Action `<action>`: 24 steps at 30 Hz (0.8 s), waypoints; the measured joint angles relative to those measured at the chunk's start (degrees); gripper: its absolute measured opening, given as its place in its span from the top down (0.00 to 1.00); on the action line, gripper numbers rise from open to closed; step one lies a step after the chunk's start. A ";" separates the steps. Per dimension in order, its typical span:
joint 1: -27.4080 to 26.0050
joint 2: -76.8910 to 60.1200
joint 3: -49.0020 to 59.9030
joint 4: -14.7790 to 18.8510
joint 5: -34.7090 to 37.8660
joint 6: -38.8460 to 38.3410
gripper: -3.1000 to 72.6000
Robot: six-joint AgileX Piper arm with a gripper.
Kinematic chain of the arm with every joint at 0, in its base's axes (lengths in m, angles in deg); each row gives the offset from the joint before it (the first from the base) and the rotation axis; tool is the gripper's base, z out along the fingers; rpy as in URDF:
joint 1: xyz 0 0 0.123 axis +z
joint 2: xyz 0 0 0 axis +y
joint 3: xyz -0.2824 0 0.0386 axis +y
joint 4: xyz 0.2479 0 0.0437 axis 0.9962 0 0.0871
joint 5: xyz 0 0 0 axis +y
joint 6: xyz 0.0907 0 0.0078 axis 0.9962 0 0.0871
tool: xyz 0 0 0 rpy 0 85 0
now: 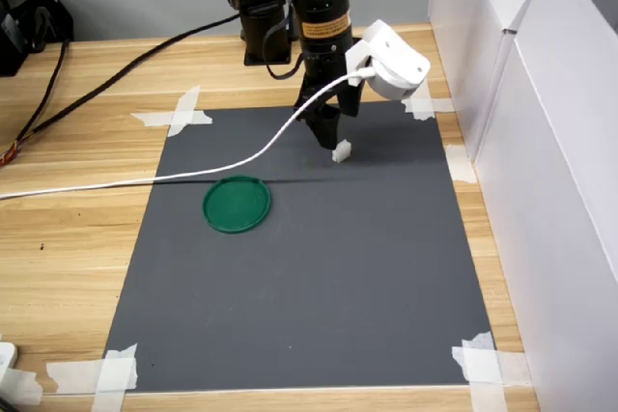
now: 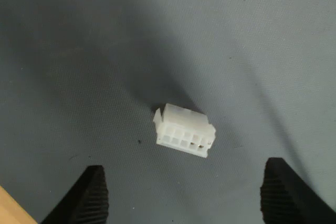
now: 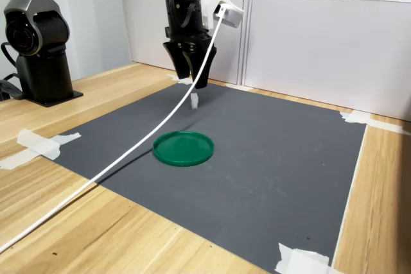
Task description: Grasp a white terminal and put it in the green lid.
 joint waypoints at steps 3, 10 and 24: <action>0.00 0.07 0.00 0.00 -0.72 0.00 0.01; 0.00 1.34 0.00 0.05 -1.49 0.05 0.02; 3.80 1.33 0.00 -3.55 -2.16 5.28 0.03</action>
